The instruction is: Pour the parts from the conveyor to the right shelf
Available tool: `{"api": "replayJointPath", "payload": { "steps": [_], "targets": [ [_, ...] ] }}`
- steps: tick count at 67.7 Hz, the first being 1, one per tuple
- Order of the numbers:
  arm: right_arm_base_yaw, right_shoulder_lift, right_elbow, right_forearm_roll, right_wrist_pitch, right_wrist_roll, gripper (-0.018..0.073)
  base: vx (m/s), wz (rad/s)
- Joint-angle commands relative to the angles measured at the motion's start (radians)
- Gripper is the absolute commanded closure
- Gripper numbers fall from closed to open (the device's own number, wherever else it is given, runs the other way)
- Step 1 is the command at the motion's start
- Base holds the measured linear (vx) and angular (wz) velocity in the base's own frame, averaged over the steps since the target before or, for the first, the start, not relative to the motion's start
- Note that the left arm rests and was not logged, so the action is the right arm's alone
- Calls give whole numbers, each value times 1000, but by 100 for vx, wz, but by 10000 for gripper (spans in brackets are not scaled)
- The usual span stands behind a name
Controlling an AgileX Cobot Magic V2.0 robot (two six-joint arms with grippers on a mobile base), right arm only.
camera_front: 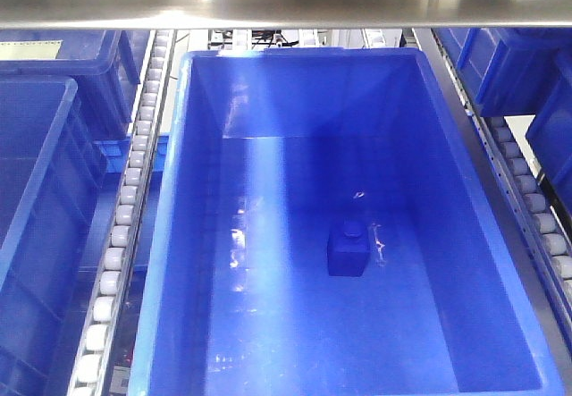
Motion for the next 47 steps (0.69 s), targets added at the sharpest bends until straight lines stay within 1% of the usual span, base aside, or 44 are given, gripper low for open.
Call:
{"api": "replayJointPath", "payload": {
  "steps": [1,47],
  "targets": [
    [8,-17,1,-27,-86,-3,566,0,0],
    [7,-17,1,-27,-84,-3,566,0,0]
  ]
}}
